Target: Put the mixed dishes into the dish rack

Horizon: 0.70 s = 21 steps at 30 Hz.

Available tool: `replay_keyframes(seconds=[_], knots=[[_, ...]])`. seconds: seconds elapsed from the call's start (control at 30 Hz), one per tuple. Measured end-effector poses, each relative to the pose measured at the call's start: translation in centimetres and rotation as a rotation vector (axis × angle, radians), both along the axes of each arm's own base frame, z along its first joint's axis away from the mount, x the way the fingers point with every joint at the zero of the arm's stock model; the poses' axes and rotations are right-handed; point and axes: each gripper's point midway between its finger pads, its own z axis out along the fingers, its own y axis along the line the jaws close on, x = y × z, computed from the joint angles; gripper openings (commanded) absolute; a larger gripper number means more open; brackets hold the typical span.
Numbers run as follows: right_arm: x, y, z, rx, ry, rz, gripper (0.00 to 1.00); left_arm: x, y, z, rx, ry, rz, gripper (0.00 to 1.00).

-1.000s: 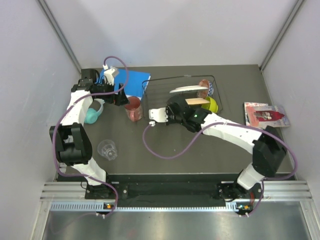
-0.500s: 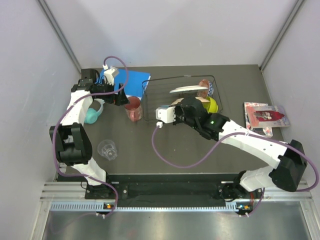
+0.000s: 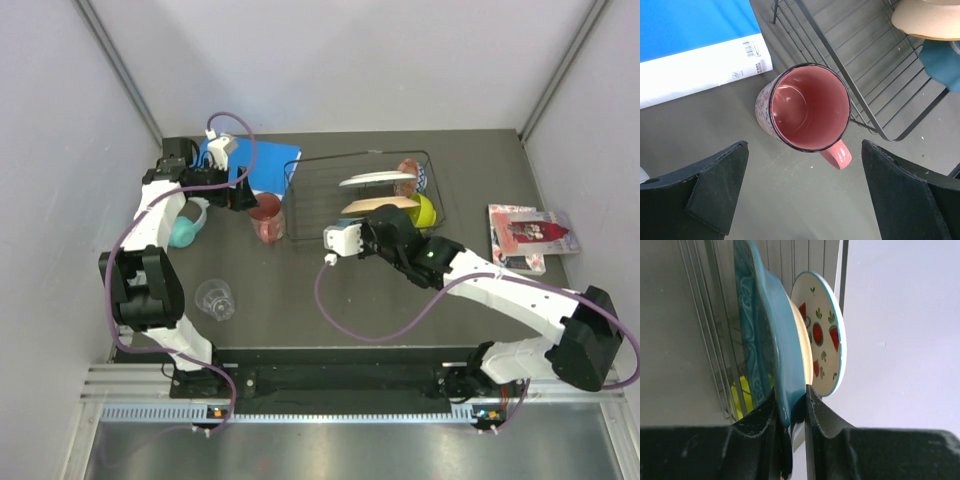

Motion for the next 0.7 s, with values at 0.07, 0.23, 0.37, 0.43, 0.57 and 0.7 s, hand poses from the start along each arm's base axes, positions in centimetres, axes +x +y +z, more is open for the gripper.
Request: replay_keyframes(seconds=[0.07, 0.23, 0.37, 0.43, 0.57, 0.7], knots=[[0.1, -0.7, -0.2, -0.009, -0.002, -0.015, 0.00, 0.0, 0.0, -0.1, -0.001, 0.002, 0.000, 0.99], [0.5, -2.1, 0.8, -0.003, -0.032, -0.045, 0.00, 0.1, -0.1, -0.8, -0.009, 0.025, 0.002, 0.99], [0.8, -2.8, 1.5, -0.002, -0.049, -0.054, 0.00, 0.1, -0.1, -1.0, -0.013, 0.034, 0.006, 0.99], [0.9, -2.9, 1.5, -0.004, -0.050, -0.057, 0.00, 0.2, -0.1, -0.9, -0.013, 0.033, 0.006, 0.99], [1.0, -3.2, 1.3, -0.004, -0.042, -0.058, 0.00, 0.2, -0.1, -0.9, -0.013, 0.031, 0.007, 0.99], [1.3, -3.8, 0.3, 0.002, -0.018, -0.069, 0.00, 0.3, -0.1, -0.9, -0.012, 0.029, 0.006, 0.99]])
